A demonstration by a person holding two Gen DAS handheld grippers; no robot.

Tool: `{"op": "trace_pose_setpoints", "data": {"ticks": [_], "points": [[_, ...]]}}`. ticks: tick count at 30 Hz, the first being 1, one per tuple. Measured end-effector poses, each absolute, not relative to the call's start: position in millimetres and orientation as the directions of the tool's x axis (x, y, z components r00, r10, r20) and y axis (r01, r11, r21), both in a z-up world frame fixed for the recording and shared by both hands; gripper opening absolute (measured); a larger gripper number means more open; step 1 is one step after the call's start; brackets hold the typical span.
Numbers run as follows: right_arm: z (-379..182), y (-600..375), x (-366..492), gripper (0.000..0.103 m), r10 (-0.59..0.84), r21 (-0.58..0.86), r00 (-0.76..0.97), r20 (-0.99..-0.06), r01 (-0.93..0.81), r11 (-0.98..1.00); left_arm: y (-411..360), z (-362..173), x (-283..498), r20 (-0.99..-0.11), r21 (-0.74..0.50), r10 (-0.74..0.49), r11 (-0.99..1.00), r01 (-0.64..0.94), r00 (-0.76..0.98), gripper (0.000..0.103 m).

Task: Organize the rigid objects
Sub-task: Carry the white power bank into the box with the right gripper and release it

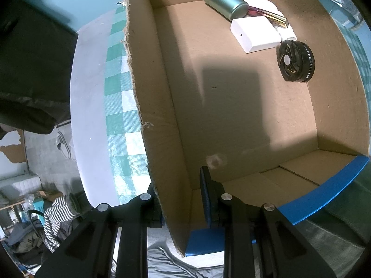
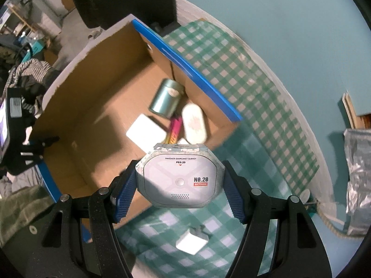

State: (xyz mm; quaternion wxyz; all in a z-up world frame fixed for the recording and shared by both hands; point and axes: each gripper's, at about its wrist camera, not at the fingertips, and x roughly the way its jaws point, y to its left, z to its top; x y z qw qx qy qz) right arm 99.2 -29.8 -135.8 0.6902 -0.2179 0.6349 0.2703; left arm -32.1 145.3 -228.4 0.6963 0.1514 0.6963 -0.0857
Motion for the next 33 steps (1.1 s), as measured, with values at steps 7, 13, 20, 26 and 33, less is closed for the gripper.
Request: {"op": "trace_pose_setpoints", "data": {"ticks": [7, 13, 20, 26, 33], "points": [[-149, -2, 107, 0.070, 0.107, 0.062, 0.027, -0.994, -0.668, 0.742, 146, -228, -33, -0.996, 0.089, 0.088, 0.940, 0.329, 0.016, 0.024], [-170, 9, 111, 0.070, 0.083, 0.061, 0.002, -0.997, -0.670, 0.740, 147, -229, -34, -0.996, 0.088, 0.088, 0.940, 0.329, 0.016, 0.024], [-191, 8, 112, 0.070, 0.067, 0.061, -0.016, -0.998, -0.651, 0.757, 147, -228, -34, -0.996, 0.088, 0.088, 0.939, 0.333, 0.015, 0.024], [-194, 7, 112, 0.070, 0.058, 0.049, -0.006, -0.998, -0.638, 0.769, 150, -229, -32, -0.995, 0.095, 0.096, 0.938, 0.334, 0.013, 0.024], [-183, 2, 116, 0.071, 0.075, 0.044, 0.023, -0.997, -0.625, 0.779, 150, -230, -30, -0.995, 0.097, 0.099, 0.936, 0.340, 0.012, 0.024]]}}
